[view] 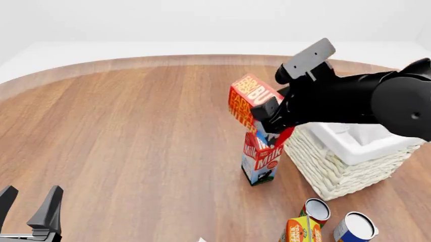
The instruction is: Pick up the cream cheese box and the butter, and put them in the basket.
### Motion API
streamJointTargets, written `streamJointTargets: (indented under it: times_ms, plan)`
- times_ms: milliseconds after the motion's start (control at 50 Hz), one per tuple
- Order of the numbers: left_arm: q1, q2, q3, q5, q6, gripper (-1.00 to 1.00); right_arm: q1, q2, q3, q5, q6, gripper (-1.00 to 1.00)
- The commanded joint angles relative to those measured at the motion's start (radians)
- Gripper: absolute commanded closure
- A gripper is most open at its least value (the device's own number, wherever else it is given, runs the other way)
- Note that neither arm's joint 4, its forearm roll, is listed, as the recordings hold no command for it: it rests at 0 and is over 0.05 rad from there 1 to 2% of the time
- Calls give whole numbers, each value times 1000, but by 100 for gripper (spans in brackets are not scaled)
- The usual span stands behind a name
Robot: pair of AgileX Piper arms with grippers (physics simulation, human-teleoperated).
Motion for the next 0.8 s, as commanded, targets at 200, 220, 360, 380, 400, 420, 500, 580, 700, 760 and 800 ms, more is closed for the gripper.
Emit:
streamJointTargets:
  times_ms: [200, 220, 360, 380, 400, 420, 500, 580, 700, 760, 800]
  plan:
    - [0, 0, 0, 0, 0, -100, -236, -92, -133, 90, -32, 100]
    - [0, 0, 0, 0, 0, -100, -246, -93, -140, 95, -23, 100]
    - [0, 0, 0, 0, 0, -100, -307, -99, -137, 89, -20, 100]
    - [0, 0, 0, 0, 0, -100, -321, -99, -144, 90, -15, 100]
    - [0, 0, 0, 0, 0, -100, -328, -99, -147, 90, -16, 100]
    - [0, 0, 0, 0, 0, -100, -336, -97, -149, 91, -16, 100]
    - [0, 0, 0, 0, 0, -100, -370, -98, -149, 86, -8, 100]
    - [0, 0, 0, 0, 0, -100, -393, -103, -145, 83, 14, 100]
    - [0, 0, 0, 0, 0, -100, -420, -115, -137, 74, 69, 100]
    - [0, 0, 0, 0, 0, -100, -433, -117, -136, 69, 115, 100]
    - [0, 0, 0, 0, 0, -100, -459, -122, -123, 59, 119, 100]
